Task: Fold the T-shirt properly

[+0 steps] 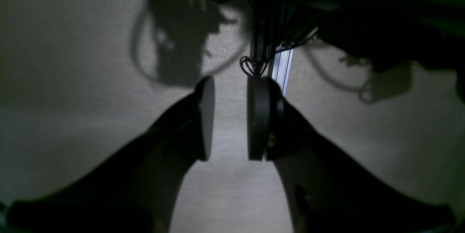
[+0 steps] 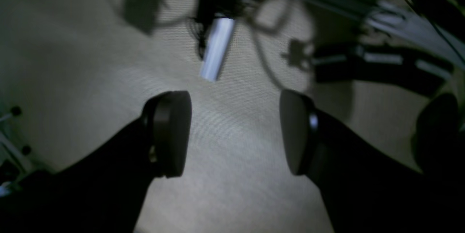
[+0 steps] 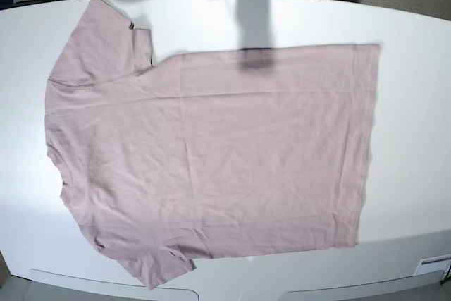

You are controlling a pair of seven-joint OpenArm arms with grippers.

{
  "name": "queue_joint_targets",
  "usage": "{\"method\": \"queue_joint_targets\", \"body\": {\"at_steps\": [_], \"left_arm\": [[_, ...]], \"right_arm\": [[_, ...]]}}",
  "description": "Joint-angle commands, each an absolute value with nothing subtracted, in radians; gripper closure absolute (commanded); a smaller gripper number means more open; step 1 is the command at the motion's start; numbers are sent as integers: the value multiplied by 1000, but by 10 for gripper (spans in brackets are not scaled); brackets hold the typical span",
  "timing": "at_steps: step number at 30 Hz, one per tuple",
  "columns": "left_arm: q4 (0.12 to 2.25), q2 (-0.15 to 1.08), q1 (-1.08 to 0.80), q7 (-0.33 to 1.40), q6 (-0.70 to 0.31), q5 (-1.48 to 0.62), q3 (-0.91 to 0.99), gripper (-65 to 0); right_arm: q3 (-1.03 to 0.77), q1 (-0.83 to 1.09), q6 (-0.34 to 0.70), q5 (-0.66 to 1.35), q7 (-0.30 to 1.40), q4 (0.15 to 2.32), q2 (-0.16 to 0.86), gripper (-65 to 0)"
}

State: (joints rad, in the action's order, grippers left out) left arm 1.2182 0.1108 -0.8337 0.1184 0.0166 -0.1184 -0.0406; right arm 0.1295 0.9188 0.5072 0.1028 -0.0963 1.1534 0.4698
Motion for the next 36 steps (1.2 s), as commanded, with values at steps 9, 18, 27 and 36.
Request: {"method": "queue_joint_targets", "body": {"at_steps": [9, 18, 27, 36], "left_arm": [[1646, 121, -1128, 249, 117, -74, -40, -159], [1916, 120, -1211, 383, 116, -8, -40, -159], [2041, 167, -1210, 423, 117, 117, -40, -159], [2138, 273, -1129, 429, 115, 158, -42, -158]], "right_arm": [[-115, 1269, 522, 112, -62, 1639, 482, -390], [-344, 1309, 686, 268, -17, 1827, 511, -390], [-474, 1309, 685, 270, -18, 1885, 580, -390], [-505, 1201, 698, 269, -18, 1937, 635, -390]]}}
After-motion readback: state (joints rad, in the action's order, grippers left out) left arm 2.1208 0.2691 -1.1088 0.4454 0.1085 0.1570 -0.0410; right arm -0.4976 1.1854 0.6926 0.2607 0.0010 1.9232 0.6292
